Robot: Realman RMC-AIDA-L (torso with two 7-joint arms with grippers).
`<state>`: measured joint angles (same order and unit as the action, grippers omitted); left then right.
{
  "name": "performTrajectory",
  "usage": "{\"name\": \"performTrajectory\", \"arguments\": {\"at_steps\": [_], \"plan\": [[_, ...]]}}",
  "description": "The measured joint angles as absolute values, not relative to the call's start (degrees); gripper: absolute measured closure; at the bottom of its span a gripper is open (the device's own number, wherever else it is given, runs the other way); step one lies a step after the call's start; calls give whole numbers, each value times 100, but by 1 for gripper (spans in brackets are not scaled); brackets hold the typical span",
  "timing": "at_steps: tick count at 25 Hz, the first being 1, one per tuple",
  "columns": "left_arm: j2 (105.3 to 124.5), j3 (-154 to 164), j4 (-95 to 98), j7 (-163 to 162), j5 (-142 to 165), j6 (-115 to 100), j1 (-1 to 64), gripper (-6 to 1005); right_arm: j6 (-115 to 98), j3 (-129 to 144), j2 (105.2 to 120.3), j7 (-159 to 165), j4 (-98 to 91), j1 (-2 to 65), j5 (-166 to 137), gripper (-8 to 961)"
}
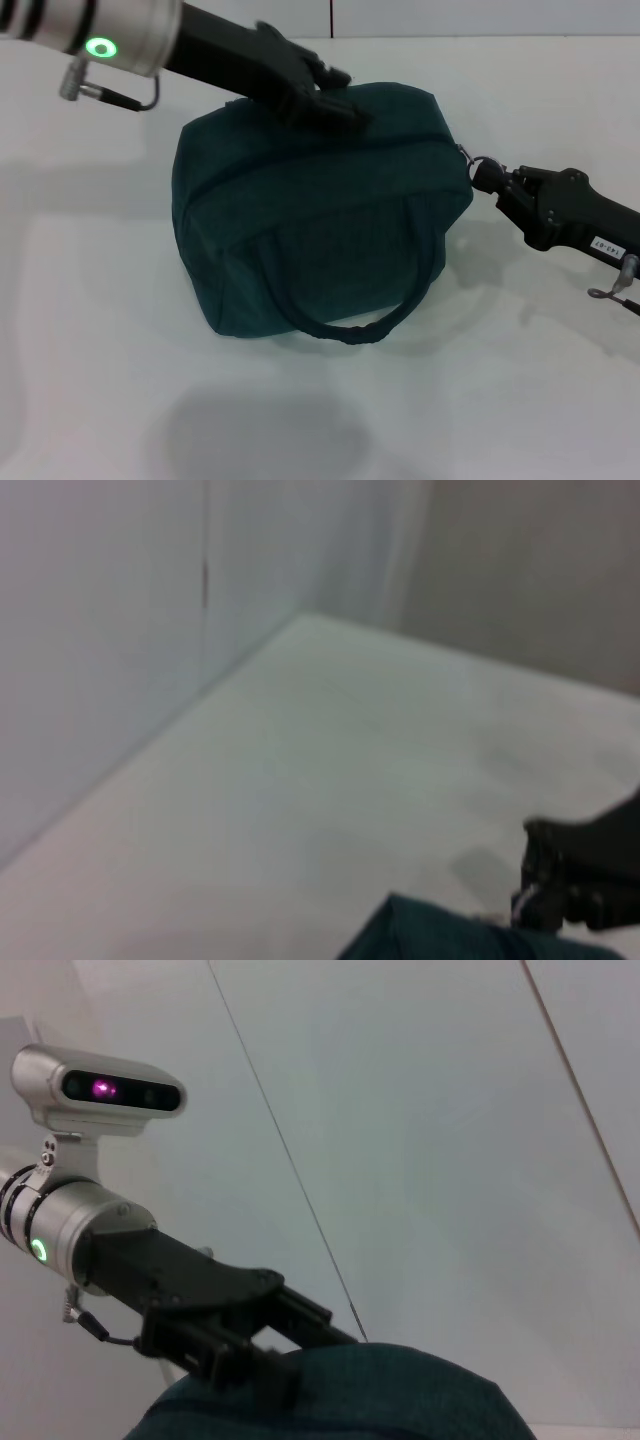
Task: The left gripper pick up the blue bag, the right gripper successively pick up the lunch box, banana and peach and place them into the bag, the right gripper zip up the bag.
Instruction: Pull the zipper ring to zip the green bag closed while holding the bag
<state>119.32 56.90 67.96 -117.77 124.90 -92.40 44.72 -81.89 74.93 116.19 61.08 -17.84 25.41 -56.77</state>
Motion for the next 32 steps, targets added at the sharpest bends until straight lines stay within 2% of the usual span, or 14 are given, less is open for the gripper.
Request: {"name": "performTrajectory", "arguments": {"at_steps": [10, 15, 26, 32], "plan": [[11940, 5852, 6708, -12124, 12854, -9141, 4670, 467, -8316, 7498, 11619, 6085, -1779, 2474, -5599, 937], [11939, 5949, 6722, -12132, 12878, -9123, 4620, 496, -8317, 7491, 11619, 6070, -1776, 2470, -5595, 937], [11933, 5995, 6740, -12119, 12893, -9122, 4586, 931, -8257, 7446, 11611, 6019, -1671, 2462, -5436, 937], [11908, 5996, 6754, -12119, 12888, -9147, 4588, 947, -7875, 7446, 11590, 5813, -1487, 2462, -5243, 937]]}}
